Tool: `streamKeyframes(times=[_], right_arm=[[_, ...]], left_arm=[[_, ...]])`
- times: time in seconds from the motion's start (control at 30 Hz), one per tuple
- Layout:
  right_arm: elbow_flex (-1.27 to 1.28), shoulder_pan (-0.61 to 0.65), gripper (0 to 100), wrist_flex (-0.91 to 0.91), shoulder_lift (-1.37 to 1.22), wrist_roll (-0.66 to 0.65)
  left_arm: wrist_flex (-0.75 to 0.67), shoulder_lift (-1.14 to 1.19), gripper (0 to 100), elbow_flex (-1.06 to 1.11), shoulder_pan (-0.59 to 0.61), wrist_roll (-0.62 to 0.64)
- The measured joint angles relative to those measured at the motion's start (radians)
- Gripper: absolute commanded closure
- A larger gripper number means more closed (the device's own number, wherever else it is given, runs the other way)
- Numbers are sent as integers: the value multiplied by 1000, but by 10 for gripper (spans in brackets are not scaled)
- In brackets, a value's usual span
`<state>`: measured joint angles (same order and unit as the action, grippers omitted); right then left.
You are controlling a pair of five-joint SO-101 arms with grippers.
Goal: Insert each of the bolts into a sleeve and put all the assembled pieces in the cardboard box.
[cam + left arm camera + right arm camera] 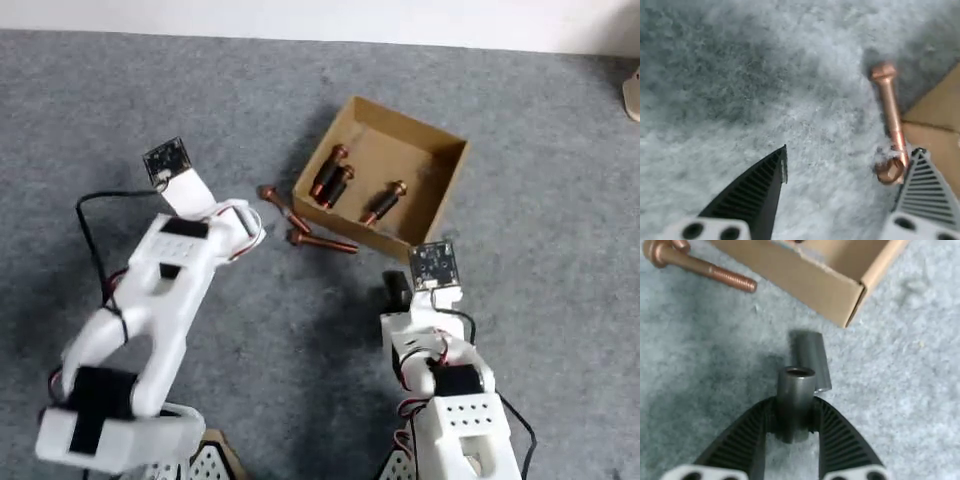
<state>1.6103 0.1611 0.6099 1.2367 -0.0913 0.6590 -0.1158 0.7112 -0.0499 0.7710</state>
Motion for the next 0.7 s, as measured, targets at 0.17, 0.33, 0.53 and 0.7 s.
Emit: streamKeyframes(times=[0.17, 0.33, 0.53, 0.7], right_arm=[[0, 5, 994, 0, 8, 0], [5, 5, 994, 0, 8, 0], [5, 5, 994, 0, 8, -2], [5, 5, 994, 0, 8, -3]], left_arm=[[0, 78, 646, -87, 0, 83], [12, 173, 692, -198, -3, 120], [164, 336, 823, -402, -20, 120], [288, 471, 819, -571, -29, 120]])
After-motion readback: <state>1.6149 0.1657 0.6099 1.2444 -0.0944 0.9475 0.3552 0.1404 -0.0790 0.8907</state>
